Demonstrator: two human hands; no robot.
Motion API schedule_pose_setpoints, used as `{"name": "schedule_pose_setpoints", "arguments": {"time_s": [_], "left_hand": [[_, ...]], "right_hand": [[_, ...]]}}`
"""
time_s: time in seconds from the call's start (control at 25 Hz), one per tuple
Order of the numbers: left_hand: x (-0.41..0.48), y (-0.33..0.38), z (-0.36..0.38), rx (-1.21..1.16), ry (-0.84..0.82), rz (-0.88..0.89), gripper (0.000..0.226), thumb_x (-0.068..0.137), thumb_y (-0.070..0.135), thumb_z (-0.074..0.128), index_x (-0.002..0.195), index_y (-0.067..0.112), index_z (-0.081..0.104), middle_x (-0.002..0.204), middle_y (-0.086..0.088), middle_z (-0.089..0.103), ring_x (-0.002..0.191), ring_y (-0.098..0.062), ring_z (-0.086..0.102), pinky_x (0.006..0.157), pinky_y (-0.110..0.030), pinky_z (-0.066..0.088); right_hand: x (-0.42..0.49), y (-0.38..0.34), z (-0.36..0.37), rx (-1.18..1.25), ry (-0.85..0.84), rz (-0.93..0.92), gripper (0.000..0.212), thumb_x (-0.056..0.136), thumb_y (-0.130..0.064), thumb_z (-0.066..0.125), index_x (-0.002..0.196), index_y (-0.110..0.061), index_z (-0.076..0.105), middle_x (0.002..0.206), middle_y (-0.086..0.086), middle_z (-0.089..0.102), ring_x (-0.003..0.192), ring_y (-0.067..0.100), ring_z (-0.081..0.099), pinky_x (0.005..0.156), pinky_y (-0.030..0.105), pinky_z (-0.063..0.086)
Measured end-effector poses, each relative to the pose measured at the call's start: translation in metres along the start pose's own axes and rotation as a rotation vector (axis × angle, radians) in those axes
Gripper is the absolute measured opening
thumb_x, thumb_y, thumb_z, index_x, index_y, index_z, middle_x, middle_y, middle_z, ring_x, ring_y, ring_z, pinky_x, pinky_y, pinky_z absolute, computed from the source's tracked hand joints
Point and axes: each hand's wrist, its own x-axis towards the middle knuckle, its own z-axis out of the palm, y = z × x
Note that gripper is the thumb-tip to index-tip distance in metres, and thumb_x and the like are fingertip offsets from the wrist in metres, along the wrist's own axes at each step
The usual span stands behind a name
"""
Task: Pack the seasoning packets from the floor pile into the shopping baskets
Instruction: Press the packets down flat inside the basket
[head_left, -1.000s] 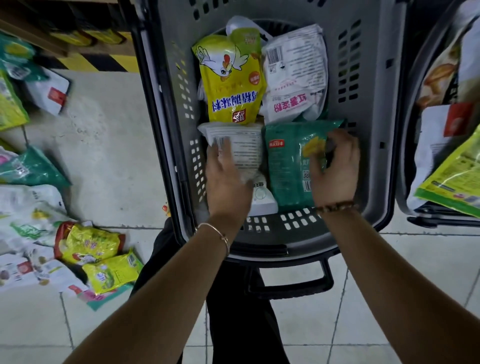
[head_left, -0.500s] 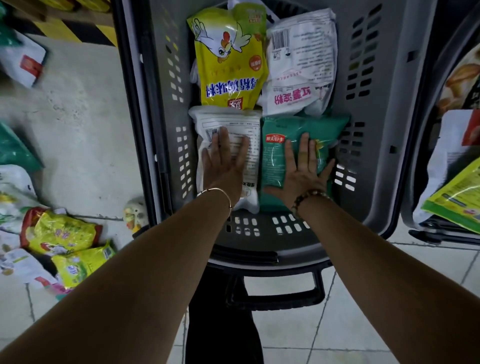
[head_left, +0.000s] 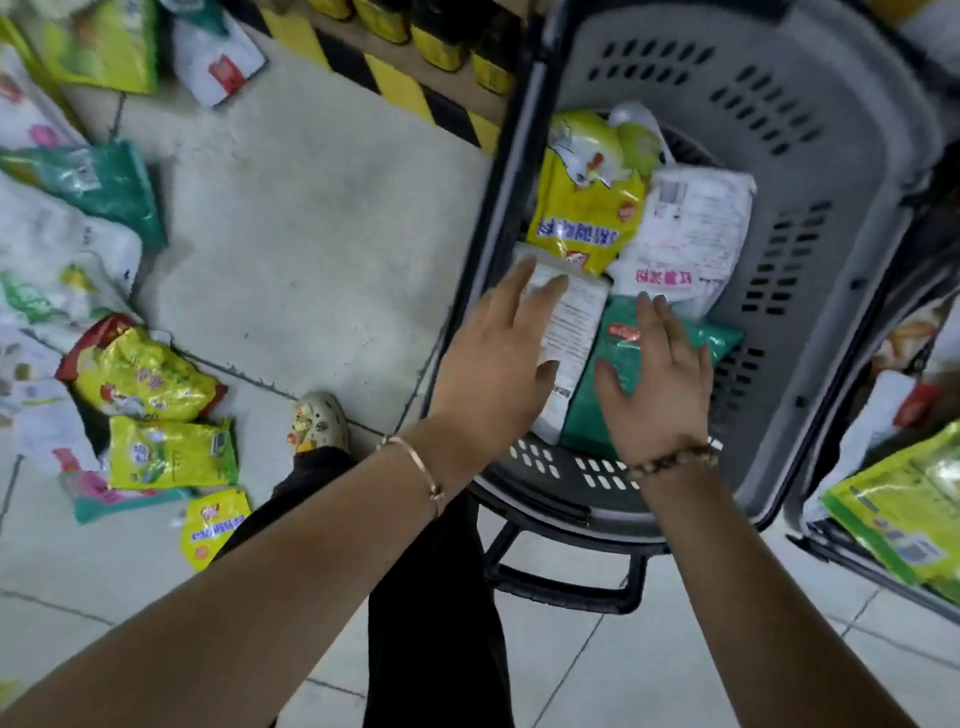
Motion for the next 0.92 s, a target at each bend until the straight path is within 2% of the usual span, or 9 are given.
{"name": "schedule_pose_setpoints", "arguments": {"time_s": [0.08, 0.12, 0.2, 0.24, 0.36, 0.6, 0.84, 0.92], "left_hand": [[-0.022, -0.02, -0.04, -0.162, 0.156, -0.125, 0.069, 0.077, 0.006, 0.068, 0.141, 0.015, 0.042, 0.15, -0.01, 0.032, 0.135, -0.028, 0.037, 0.101, -0.036, 0.04], [-0.034, -0.035, -0.058, -0.227, 0.221, -0.198, 0.068, 0.078, 0.006, 0.068, 0.14, 0.015, 0.042, 0.149, -0.009, 0.033, 0.135, -0.026, 0.037, 0.102, -0.029, 0.037], [-0.059, -0.069, -0.088, -0.309, 0.323, -0.341, 0.066, 0.08, 0.006, 0.068, 0.14, 0.015, 0.041, 0.146, -0.008, 0.036, 0.134, -0.021, 0.036, 0.102, -0.015, 0.028], [-0.074, -0.089, -0.103, -0.343, 0.376, -0.406, 0.066, 0.08, 0.004, 0.068, 0.139, 0.013, 0.041, 0.143, -0.009, 0.039, 0.133, -0.021, 0.038, 0.102, -0.013, 0.027], [-0.12, -0.144, -0.131, -0.446, 0.501, -0.581, 0.065, 0.079, 0.002, 0.069, 0.138, 0.01, 0.042, 0.138, -0.01, 0.044, 0.127, -0.025, 0.043, 0.103, -0.024, 0.032], [-0.217, -0.252, -0.147, -0.608, 0.687, -0.925, 0.061, 0.081, 0.011, 0.07, 0.137, 0.014, 0.044, 0.136, -0.005, 0.047, 0.125, -0.02, 0.045, 0.103, -0.03, 0.036], [-0.292, -0.339, -0.123, -0.749, 0.696, -1.196, 0.067, 0.081, 0.021, 0.072, 0.14, 0.016, 0.041, 0.142, -0.005, 0.044, 0.128, -0.022, 0.044, 0.103, -0.036, 0.038], [-0.31, -0.364, -0.106, -0.78, 0.684, -1.261, 0.067, 0.08, 0.02, 0.073, 0.14, 0.015, 0.041, 0.141, -0.007, 0.045, 0.127, -0.022, 0.044, 0.101, -0.031, 0.036]], "right_hand": [[0.0, -0.049, -0.015, 0.067, 0.06, -0.166, 0.064, 0.08, -0.025, 0.058, 0.138, -0.005, 0.04, 0.142, 0.017, 0.042, 0.129, 0.035, 0.042, 0.106, 0.057, 0.03], [0.0, -0.074, -0.019, 0.094, 0.06, -0.239, 0.062, 0.079, -0.023, 0.058, 0.136, -0.003, 0.043, 0.139, 0.019, 0.045, 0.126, 0.037, 0.045, 0.103, 0.057, 0.034], [0.0, -0.126, -0.017, 0.104, 0.017, -0.364, 0.062, 0.077, -0.02, 0.06, 0.134, -0.001, 0.045, 0.135, 0.021, 0.048, 0.123, 0.038, 0.048, 0.102, 0.053, 0.038], [-0.001, -0.154, -0.01, 0.094, -0.026, -0.414, 0.063, 0.076, -0.019, 0.061, 0.134, -0.001, 0.045, 0.134, 0.022, 0.049, 0.123, 0.038, 0.048, 0.102, 0.05, 0.038], [-0.006, -0.224, 0.022, 0.033, -0.208, -0.49, 0.064, 0.079, -0.018, 0.064, 0.138, -0.007, 0.041, 0.137, 0.021, 0.046, 0.125, 0.037, 0.046, 0.101, 0.05, 0.04], [-0.033, -0.338, 0.117, -0.162, -0.511, -0.607, 0.06, 0.086, -0.024, 0.059, 0.141, -0.015, 0.036, 0.14, 0.012, 0.043, 0.122, 0.031, 0.047, 0.1, 0.039, 0.038], [-0.074, -0.403, 0.203, -0.378, -0.769, -0.686, 0.058, 0.089, -0.029, 0.054, 0.142, -0.019, 0.033, 0.139, 0.008, 0.044, 0.12, 0.027, 0.049, 0.095, 0.037, 0.041], [-0.084, -0.414, 0.23, -0.394, -0.821, -0.661, 0.057, 0.088, -0.028, 0.054, 0.141, -0.02, 0.035, 0.139, 0.007, 0.046, 0.12, 0.024, 0.049, 0.095, 0.036, 0.041]]}}
